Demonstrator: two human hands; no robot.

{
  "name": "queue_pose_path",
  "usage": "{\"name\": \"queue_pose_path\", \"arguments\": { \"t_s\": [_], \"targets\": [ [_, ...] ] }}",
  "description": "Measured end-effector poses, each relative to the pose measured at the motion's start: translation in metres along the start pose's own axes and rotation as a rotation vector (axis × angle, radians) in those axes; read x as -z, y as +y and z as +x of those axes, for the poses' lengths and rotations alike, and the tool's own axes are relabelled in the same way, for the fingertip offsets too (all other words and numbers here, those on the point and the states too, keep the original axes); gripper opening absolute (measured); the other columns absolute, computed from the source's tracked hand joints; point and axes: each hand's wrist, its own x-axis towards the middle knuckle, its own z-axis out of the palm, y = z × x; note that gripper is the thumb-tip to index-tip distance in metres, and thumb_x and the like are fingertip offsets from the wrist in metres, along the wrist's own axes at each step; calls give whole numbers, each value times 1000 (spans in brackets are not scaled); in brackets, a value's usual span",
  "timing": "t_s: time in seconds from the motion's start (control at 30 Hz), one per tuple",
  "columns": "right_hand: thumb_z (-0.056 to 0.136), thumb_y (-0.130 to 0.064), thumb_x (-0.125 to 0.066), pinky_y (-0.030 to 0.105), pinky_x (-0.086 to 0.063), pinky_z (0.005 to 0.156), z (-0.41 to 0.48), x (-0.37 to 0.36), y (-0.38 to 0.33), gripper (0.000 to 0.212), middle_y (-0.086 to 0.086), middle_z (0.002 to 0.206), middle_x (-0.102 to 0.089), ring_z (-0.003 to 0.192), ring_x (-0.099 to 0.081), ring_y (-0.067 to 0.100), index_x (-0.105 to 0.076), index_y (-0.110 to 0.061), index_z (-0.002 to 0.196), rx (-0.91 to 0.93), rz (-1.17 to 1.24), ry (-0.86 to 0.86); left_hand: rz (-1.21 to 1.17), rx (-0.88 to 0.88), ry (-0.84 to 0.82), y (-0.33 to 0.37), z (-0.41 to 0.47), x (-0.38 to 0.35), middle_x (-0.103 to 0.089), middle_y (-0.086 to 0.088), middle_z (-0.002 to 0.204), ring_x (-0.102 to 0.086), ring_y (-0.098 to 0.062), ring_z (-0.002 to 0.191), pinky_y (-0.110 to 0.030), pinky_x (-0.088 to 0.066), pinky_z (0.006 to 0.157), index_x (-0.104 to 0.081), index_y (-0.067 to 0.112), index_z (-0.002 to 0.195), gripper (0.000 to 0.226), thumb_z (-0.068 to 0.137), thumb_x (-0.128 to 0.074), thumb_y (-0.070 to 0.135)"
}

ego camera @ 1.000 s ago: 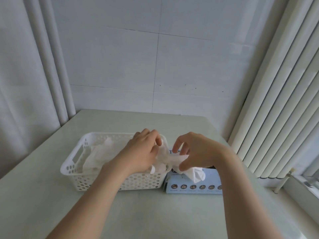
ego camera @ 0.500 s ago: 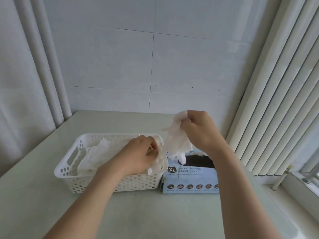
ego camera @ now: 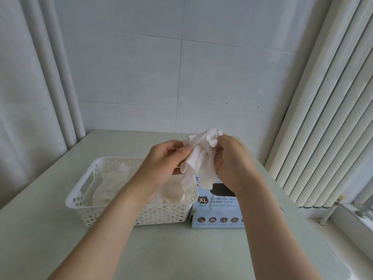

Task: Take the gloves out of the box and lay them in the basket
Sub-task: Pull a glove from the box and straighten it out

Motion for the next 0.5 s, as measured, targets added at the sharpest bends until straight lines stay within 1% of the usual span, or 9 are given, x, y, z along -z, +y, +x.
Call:
{"name": "queue_pose_path", "arguments": {
  "t_s": [0.03,0.07,0.13,0.2,0.27,0.33,0.4,0.47,0.5],
  "targets": [
    [87,-2,-45,52,-53,102,2,0,2,26,30,112,-72,101,-72,38,-63,2,104,-21,26,10,-8,3,17,0,0,0,-72,-4,89,-67,-16,84,-33,-58,82,-75,9,108,25,101,-68,32],
    [85,0,-45,51,-54,100,3,1,4,25,30,109,-73,98,-72,37,-63,3,103,-38,59,18,-7,5,34,0,0,0,-72,-4,90,-68,-16,84,-31,-57,80,-74,9,108,24,101,-69,31],
    [88,6,-40,43,-56,82,5,4,6,27,18,88,-71,83,-67,31,-66,2,93,-69,42,58,-8,14,94,1,1,0,-74,-1,89,-70,-14,83,-30,-55,77,-72,9,102,21,99,-70,30],
    [87,8,-39,41,-51,73,6,7,7,33,14,81,-69,80,-63,30,-70,5,95,-102,-82,88,-26,33,183,4,2,2,-67,-1,81,-64,-16,77,-33,-50,75,-66,4,93,28,95,-69,31],
    [84,10,-37,44,-50,72,3,8,6,40,15,79,-71,76,-63,31,-73,3,100,-128,-215,104,-56,40,246,7,2,4,-52,-9,78,-50,-24,75,-40,-44,75,-54,0,85,39,85,-66,37],
    [84,9,-33,44,-52,70,0,7,3,48,14,74,-72,69,-64,30,-74,-4,105,-155,-287,106,-136,77,301,9,3,5,-48,-7,75,-48,-24,76,-41,-44,75,-53,10,73,30,83,-65,35],
    [89,-1,-33,44,-55,71,-2,8,0,48,15,81,-77,68,-67,32,-76,-10,110,-201,-293,75,-207,122,316,9,5,6,-55,3,71,-55,-21,75,-38,-46,73,-58,20,68,26,92,-65,27],
    [95,-29,-45,44,-56,75,-3,9,-1,38,12,90,-80,72,-71,31,-81,-20,103,-247,-373,42,-224,125,272,8,4,4,-63,2,77,-61,-20,77,-37,-49,72,-64,17,81,19,99,-61,22],
    [94,-43,-55,41,-56,74,-4,8,-2,34,8,89,-80,71,-72,27,-82,-23,97,-254,-442,29,-209,123,241,8,3,4,-65,-1,82,-63,-21,80,-38,-50,73,-66,14,88,15,99,-61,22]
  ]
}}
